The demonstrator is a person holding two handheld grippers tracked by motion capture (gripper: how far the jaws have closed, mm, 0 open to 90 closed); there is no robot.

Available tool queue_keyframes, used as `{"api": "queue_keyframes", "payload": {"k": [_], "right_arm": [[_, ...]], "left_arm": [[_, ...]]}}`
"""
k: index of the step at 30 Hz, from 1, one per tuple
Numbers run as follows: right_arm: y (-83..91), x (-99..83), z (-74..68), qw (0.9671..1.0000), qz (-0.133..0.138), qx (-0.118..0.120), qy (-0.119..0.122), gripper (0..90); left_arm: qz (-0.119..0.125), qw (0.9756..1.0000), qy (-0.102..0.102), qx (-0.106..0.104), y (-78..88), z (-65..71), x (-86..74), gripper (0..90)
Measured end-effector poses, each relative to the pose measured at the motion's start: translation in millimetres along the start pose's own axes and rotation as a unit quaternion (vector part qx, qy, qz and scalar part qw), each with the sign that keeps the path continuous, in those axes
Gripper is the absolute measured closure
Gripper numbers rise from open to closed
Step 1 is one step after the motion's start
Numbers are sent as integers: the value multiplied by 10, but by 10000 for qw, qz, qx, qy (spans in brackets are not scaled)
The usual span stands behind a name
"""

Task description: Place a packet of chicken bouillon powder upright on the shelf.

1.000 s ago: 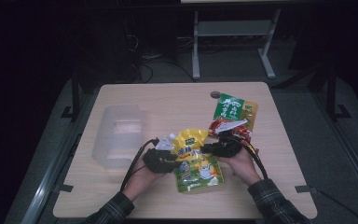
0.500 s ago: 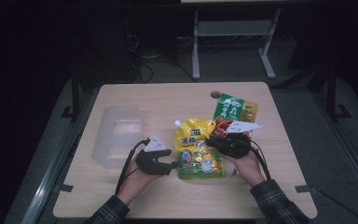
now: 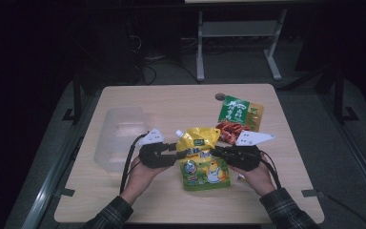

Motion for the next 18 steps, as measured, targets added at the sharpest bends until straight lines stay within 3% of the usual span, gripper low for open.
{"api": "queue_keyframes", "payload": {"k": [5,7,11,13,16,18], "right_arm": [[21,2,17,10000,48,40,-20,853],[16,2,13,10000,37,66,-4,852],[6,-7,16,9999,-66,112,93,835],[11,-7,31,9998,-72,144,72,777],[59,23,107,9996,61,240,-120,735],[71,34,175,9989,83,366,-277,615]], "left_arm": [[237,9992,152,-270,51,-38,57,813],[262,9990,18,-356,66,-34,77,883],[354,9981,-225,-446,118,11,126,900],[348,9977,-387,-426,164,17,149,900],[410,9971,-393,-498,225,6,171,900],[452,9965,-433,-549,242,8,185,900]]}}
Point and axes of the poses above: each handheld gripper's, and its own axes: y roughly backward along the jaws, x roughly out of its top, z roughly to its right, the point moved 4 cm from there along -y, roughly forward along the jaws, and after that the axes turned 5 degrees about z, right-handed, at the moved point
